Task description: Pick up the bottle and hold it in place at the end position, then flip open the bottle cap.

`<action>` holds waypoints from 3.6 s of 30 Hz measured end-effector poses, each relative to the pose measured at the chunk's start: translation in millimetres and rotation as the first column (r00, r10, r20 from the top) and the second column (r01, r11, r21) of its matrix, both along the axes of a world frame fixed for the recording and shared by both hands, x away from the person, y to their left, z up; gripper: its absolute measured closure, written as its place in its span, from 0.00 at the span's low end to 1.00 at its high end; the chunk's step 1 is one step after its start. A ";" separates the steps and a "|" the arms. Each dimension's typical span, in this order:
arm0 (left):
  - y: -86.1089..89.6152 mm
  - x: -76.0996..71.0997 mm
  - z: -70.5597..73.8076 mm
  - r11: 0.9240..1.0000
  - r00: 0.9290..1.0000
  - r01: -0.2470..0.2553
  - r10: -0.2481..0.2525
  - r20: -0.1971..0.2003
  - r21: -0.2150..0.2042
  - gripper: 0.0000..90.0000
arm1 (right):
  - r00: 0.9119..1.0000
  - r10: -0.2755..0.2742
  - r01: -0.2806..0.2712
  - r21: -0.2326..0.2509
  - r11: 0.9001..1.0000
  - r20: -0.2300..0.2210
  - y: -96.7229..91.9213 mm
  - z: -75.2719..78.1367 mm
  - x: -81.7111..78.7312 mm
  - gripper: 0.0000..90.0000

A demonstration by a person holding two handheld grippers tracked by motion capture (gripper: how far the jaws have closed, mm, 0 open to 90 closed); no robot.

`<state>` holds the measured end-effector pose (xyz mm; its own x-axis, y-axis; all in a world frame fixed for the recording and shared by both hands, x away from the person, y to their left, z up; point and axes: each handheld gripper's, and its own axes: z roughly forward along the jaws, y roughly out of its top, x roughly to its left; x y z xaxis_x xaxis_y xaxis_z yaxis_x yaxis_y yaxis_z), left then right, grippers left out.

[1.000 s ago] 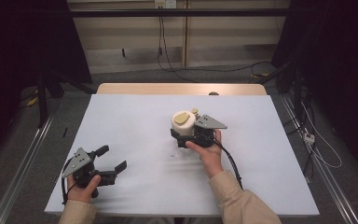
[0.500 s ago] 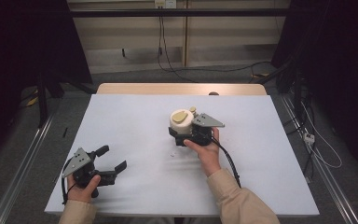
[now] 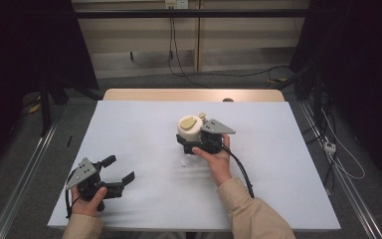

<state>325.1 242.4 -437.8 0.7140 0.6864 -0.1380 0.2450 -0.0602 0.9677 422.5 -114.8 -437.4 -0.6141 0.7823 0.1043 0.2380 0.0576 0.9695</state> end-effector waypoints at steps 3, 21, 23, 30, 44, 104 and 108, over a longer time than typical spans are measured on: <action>0.1 0.0 0.0 1.000 1.000 -0.001 0.001 0.000 0.002 0.05 | 1.000 -0.005 0.005 0.000 1.000 -0.001 0.4 -1.1 1.5 0.08; 0.8 0.0 -1.1 1.000 1.000 -0.006 0.006 -0.006 0.004 0.05 | 1.000 -0.012 0.012 -0.001 1.000 -0.004 1.0 -3.6 8.3 0.08; 0.6 0.0 -1.1 1.000 1.000 -0.005 0.005 -0.007 0.004 0.05 | 1.000 -0.012 0.012 -0.002 1.000 -0.004 0.4 -4.2 9.0 0.08; 0.9 0.0 -1.3 1.000 1.000 -0.007 0.007 -0.006 0.006 0.05 | 1.000 -0.018 0.018 -0.002 1.000 -0.004 0.2 -4.8 11.3 0.08; 1.3 0.2 -1.7 1.000 1.000 -0.010 0.010 -0.011 -0.001 0.05 | 1.000 -0.018 0.018 -0.009 1.000 -0.012 5.0 -10.3 16.9 0.08; -32.6 19.4 5.0 0.999 0.998 -0.036 0.037 -0.053 0.015 0.05 | 0.999 -0.003 0.001 -0.035 0.999 -0.045 3.4 -22.9 14.7 0.07; -38.9 21.9 7.5 0.999 0.997 -0.031 0.033 -0.068 0.020 0.07 | 0.999 -0.003 0.001 -0.037 0.999 -0.047 3.4 -22.6 14.7 0.07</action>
